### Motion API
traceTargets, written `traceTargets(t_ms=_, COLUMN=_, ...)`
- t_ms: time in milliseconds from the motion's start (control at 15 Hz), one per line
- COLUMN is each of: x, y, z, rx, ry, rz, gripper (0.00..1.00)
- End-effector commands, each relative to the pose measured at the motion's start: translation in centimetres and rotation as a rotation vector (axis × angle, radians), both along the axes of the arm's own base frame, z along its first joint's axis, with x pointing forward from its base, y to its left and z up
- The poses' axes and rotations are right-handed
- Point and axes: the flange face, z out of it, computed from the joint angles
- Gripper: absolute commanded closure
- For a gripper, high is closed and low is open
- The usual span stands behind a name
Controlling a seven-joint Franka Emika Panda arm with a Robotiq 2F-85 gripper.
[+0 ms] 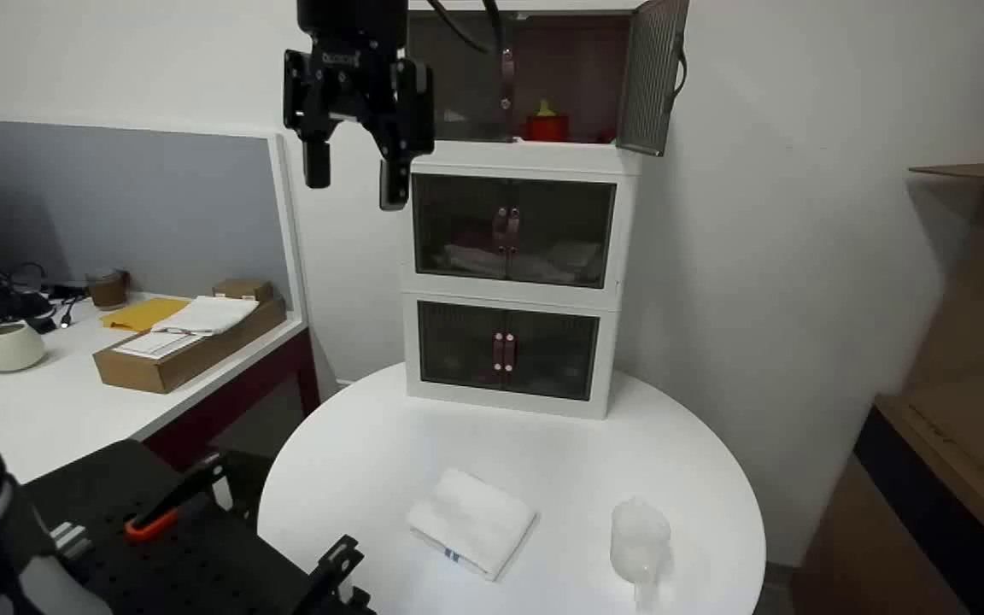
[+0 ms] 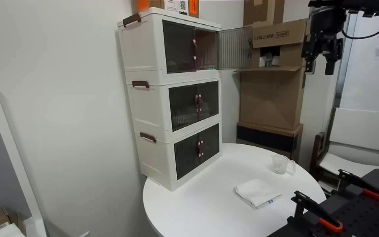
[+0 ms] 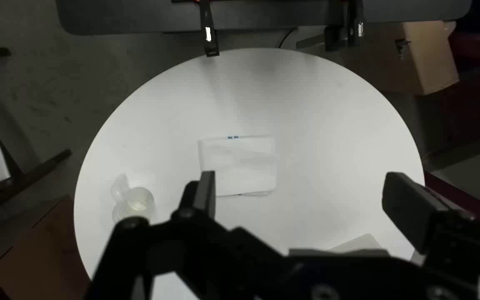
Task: Open the left door of the topmost cabinet.
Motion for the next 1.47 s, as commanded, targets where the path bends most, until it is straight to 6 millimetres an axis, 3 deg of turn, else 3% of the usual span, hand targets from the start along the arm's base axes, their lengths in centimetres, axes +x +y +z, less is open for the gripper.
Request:
traceTargets(t_ms=0, x=0.0, y=0.0, z=0.1, rx=0.0, ry=0.001, rz=0.0, gripper=0.0)
traceTargets(t_ms=133, x=3.0, y=0.9, z=1.1, rx=-0.04, ry=-0.095, rz=0.023, gripper=0.0)
traceTargets(t_ms=533, x=14.9, y=4.8, z=5.2, rx=-0.255, ry=-0.452, rz=0.115, gripper=0.0)
traceTargets(t_ms=933, x=25.4, y=11.6, z=6.6, rx=-0.302, ry=-0.785, rz=0.057, gripper=0.0)
traceTargets(t_ms=1200, x=29.3, y=16.6, z=6.8, rx=-0.24, ry=-0.952, rz=0.113, gripper=0.0)
traceTargets(t_ms=1400, x=30.9, y=18.1, z=6.4, rx=-0.232, ry=-1.033, rz=0.197, gripper=0.0)
